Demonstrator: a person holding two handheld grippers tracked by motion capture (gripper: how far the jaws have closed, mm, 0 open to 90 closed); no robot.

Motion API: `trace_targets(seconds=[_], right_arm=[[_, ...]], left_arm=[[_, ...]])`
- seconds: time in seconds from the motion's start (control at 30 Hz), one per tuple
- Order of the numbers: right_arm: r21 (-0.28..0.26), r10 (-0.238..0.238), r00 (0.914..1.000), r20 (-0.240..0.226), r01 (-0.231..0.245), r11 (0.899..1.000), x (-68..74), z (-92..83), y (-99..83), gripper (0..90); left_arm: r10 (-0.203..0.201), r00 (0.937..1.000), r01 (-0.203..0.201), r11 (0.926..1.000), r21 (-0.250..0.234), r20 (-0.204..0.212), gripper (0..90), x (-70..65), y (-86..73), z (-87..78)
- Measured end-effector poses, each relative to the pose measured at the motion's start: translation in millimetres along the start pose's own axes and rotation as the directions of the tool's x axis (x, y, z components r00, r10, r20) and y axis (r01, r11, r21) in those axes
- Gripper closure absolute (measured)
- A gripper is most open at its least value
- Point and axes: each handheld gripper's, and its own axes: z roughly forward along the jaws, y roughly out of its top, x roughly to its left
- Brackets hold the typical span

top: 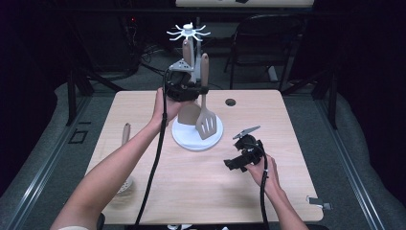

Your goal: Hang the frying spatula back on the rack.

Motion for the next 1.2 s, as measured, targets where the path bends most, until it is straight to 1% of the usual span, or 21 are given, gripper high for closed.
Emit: trace_targets(seconds=[0.07, 0.17, 0.2, 0.27, 0.3, 0.33, 0.37, 0.4, 0.43, 0.53, 0.57, 0.73, 0.77, 0.9, 1.03, 1.13, 1.2], right_arm=[[-0.005, 0.005, 1.0000, 0.000, -0.005, 1.000, 0.1, -0.3, -0.2, 2.5], [0.001, -0.002, 1.0000, -0.003, 0.002, 1.000, 0.3, 0.2, 0.0, 2.5], [-0.006, 0.003, 1.0000, -0.008, -0.003, 1.000, 1.3, 0.7, 0.2, 2.5], [-0.005, 0.002, 1.0000, -0.008, -0.003, 1.000, 1.4, 0.9, 0.2, 2.5], [-0.009, 0.008, 0.9999, -0.007, -0.008, 1.000, 1.6, 1.3, 0.0, 2.5], [0.000, 0.001, 0.9999, -0.010, -0.001, 1.000, 0.8, 1.0, 0.3, 2.5], [0.003, -0.002, 1.0000, -0.001, 0.002, 1.000, 0.5, 0.7, 0.2, 2.5], [0.019, -0.016, 0.9998, 0.010, 0.015, 1.000, -0.6, -0.9, 0.8, 2.5], [0.004, -0.003, 1.0000, -0.005, 0.003, 1.000, -0.1, 0.4, 0.2, 2.5], [-0.001, -0.001, 1.0000, -0.008, 0.001, 1.000, -0.1, 0.7, 0.0, 2.5], [0.006, -0.004, 0.9999, -0.012, 0.004, 1.000, -0.2, 0.5, 0.3, 2.5], [-0.003, 0.005, 0.9999, -0.015, -0.005, 1.000, 0.9, 1.4, 0.1, 2.5], [0.008, -0.005, 1.0000, -0.007, 0.005, 1.000, 0.4, 0.9, 0.2, 2.5], [0.009, -0.004, 0.9999, -0.011, 0.004, 1.000, 0.7, 1.0, 0.2, 2.4], [0.012, -0.004, 0.9999, -0.011, 0.004, 1.000, 0.7, 1.2, 0.3, 2.4], [0.020, -0.010, 0.9999, -0.005, 0.010, 1.000, 0.5, 0.8, 0.4, 2.4], [0.020, -0.010, 0.9999, -0.006, 0.010, 1.000, 0.5, 0.9, 0.4, 2.4]], left_arm=[[-0.005, 0.9999, 0.005, 1.0000, -0.001, -0.011, 77.0, 0.1, 3.1, -0.1], [-0.011, 0.9996, 0.011, 0.9999, -0.002, -0.026, 77.0, 0.8, 7.6, -0.5], [-0.013, 0.9995, 0.013, 0.9999, -0.003, -0.029, 77.0, 1.0, 8.8, -0.6], [-0.019, 0.9992, 0.019, 0.9998, -0.010, -0.034, 77.0, 1.4, 11.1, -0.7], [-0.019, 0.9993, 0.019, 0.9998, -0.005, -0.034, 77.0, 2.0, 12.5, -1.2], [-0.022, 0.9991, 0.021, 0.9997, -0.010, -0.036, 77.0, 2.2, 13.4, -1.1], [-0.023, 0.9991, 0.022, 0.9997, -0.009, -0.035, 77.0, 2.4, 14.5, -1.4], [-0.025, 0.9990, 0.025, 0.9996, -0.012, -0.038, 77.0, 2.4, 15.6, -1.4], [-0.027, 0.9988, 0.027, 0.9996, -0.011, -0.040, 77.0, 2.4, 16.7, -1.5], [-0.026, 0.9987, 0.026, 0.9996, -0.012, -0.044, 77.0, 2.3, 19.7, -1.4], [-0.026, 0.9986, 0.026, 0.9996, -0.014, -0.045, 77.0, 2.2, 20.7, -1.5], [-0.042, 0.9975, 0.041, 0.9989, -0.023, -0.056, 77.0, 3.7, 25.5, -2.6], [-0.044, 0.9974, 0.043, 0.9988, -0.022, -0.058, 77.0, 4.1, 26.2, -2.9], [-0.053, 0.9960, 0.052, 0.9985, -0.017, -0.072, 77.0, 5.5, 27.8, -2.7], [-0.068, 0.9949, 0.066, 0.9976, -0.022, -0.075, 77.0, 7.8, 28.2, -2.0], [-0.069, 0.9946, 0.067, 0.9975, -0.021, -0.077, 76.9, 8.2, 28.2, -2.1], [-0.081, 0.9937, 0.079, 0.9965, -0.025, -0.077, 77.0, 8.7, 27.7, -2.2]])
